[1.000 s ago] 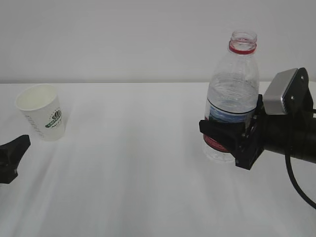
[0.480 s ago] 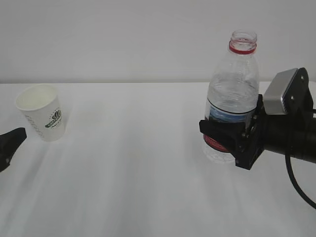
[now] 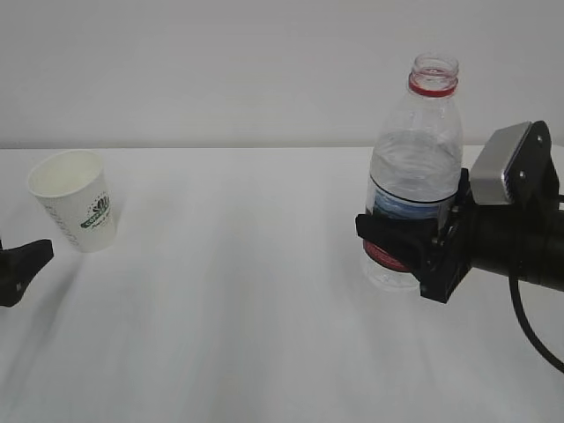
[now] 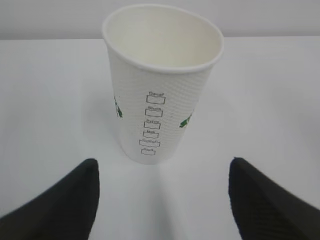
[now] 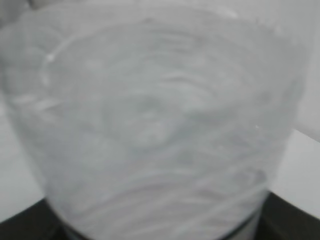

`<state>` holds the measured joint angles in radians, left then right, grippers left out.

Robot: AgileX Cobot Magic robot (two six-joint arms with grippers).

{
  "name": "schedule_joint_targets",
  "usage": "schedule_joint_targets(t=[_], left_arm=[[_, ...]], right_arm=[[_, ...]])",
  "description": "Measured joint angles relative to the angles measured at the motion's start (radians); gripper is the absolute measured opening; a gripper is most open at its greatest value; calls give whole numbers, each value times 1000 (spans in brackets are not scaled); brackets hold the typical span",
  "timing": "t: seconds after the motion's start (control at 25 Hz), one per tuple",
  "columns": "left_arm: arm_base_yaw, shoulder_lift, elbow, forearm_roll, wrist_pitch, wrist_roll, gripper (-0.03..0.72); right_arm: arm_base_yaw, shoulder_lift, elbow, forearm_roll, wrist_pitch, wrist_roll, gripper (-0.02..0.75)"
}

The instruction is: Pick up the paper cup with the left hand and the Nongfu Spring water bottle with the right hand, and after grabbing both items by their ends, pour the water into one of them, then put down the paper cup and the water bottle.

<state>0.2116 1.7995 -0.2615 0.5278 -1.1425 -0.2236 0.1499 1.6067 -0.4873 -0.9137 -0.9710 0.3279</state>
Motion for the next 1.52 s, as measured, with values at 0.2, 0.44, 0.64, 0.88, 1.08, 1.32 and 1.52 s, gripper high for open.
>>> schedule_joint_targets(t=[0.2, 0.44, 0.64, 0.88, 1.08, 1.32, 1.52], left_arm=[[0, 25, -48, 3, 0, 13, 591], [-13, 83, -94, 9, -2, 21, 591], [-49, 100, -132, 0, -2, 67, 631], [-60, 102, -168, -46, -6, 82, 687], [-60, 106, -170, -49, -6, 87, 691], [-60, 154, -170, -49, -7, 87, 691], [-66, 158, -178, -49, -7, 87, 691]], right_arm=[[0, 0, 0, 0, 0, 0, 476], [0, 0, 0, 0, 0, 0, 476], [0, 0, 0, 0, 2, 0, 476], [0, 0, 0, 0, 2, 0, 476], [0, 0, 0, 0, 2, 0, 476], [0, 0, 0, 0, 2, 7, 476], [0, 0, 0, 0, 2, 11, 476]])
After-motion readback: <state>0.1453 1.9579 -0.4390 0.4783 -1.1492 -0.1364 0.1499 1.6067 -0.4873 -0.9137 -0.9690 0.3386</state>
